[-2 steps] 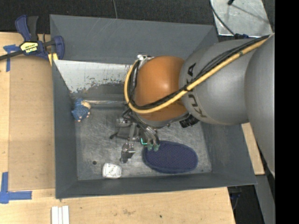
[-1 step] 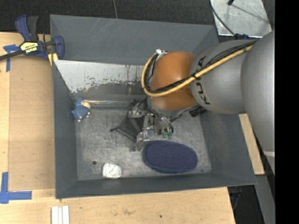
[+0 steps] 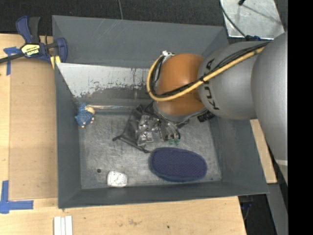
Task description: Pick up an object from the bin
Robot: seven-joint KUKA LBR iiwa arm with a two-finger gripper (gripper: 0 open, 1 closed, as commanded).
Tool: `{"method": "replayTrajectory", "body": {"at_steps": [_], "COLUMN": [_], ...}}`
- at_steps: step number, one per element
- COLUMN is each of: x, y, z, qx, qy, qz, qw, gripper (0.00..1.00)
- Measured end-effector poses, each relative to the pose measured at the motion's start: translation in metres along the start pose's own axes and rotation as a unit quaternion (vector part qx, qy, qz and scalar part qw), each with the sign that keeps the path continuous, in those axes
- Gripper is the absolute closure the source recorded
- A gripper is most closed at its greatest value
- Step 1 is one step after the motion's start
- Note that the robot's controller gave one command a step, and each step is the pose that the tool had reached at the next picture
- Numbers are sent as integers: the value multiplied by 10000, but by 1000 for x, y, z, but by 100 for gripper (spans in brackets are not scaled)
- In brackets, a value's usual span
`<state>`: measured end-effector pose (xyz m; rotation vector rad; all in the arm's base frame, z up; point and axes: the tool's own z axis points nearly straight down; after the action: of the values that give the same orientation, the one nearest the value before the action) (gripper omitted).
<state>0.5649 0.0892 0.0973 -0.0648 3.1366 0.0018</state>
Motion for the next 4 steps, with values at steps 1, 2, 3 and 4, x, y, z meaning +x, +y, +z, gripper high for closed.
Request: {"method": "replayTrajectory", "body": {"at_steps": [1, 2, 3, 4], "x": [0, 1, -62, -67], "y": [-13, -12, 21, 21], "z": [-40, -38, 22, 19], "qx": [1, 0, 11, -14], "qy": [-15, -2, 23, -108], "qz": [699, 701, -16, 5], "qw": [9976, 9975, 10000, 9999], "gripper": [100, 0, 0, 100]}}
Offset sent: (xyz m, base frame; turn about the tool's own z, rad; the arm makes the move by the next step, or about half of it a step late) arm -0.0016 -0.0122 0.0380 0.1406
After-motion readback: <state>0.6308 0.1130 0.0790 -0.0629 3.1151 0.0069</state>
